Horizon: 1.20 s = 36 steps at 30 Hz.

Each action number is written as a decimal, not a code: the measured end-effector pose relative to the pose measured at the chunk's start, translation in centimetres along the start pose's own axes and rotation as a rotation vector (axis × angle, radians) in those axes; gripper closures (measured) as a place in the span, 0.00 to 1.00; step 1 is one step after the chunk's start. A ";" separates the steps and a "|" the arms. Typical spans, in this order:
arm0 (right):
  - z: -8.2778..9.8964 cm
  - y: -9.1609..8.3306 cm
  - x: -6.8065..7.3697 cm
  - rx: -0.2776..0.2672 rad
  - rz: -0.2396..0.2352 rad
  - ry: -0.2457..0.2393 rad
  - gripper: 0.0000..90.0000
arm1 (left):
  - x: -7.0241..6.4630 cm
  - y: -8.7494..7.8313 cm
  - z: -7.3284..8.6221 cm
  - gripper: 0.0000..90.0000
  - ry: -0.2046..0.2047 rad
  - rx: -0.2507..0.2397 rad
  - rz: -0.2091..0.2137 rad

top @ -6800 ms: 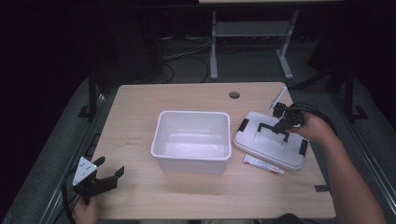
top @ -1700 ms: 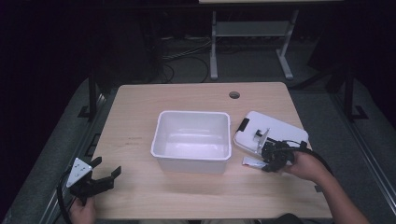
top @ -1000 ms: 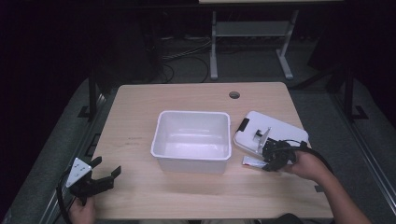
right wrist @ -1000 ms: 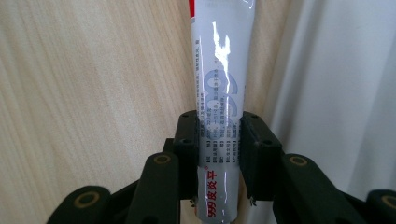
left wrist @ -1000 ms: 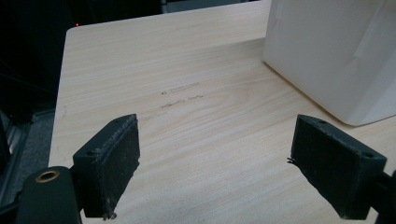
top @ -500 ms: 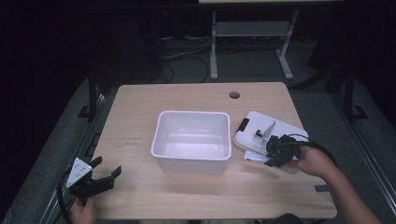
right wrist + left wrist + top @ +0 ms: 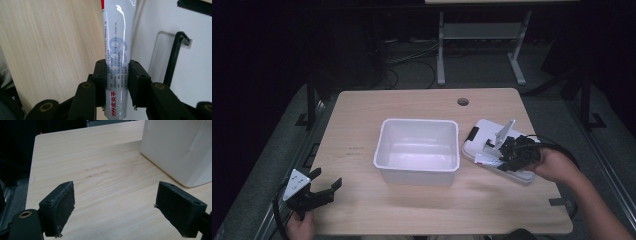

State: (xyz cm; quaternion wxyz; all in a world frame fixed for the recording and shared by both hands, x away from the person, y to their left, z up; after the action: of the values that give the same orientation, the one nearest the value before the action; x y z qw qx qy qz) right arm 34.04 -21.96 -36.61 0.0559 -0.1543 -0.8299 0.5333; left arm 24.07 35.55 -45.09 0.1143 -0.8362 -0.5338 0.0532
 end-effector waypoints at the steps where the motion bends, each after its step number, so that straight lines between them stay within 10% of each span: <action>1: -0.1 -0.2 0.0 -0.001 0.002 0.000 0.77 | 0.0 0.0 0.0 0.17 0.000 0.000 0.000; 36: -4.8 -4.3 0.2 -0.023 0.019 -0.054 0.77 | 0.1 0.1 0.1 0.17 0.003 0.007 -0.003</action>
State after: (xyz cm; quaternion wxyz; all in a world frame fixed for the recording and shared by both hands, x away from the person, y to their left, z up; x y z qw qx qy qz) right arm 34.19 -19.42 -30.70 0.0265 -0.1484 -0.8355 0.5284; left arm 24.19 35.61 -45.21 0.1179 -0.8350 -0.5348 0.0536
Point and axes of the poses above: each handheld gripper's, and its own axes: y roughly forward along the jaws, z roughly out of its underside, x roughly to its left, the point moved 1 cm from there along y, roughly forward along the jaws, and after that the axes turned 10 degrees about -x, right-handed, at the moved point
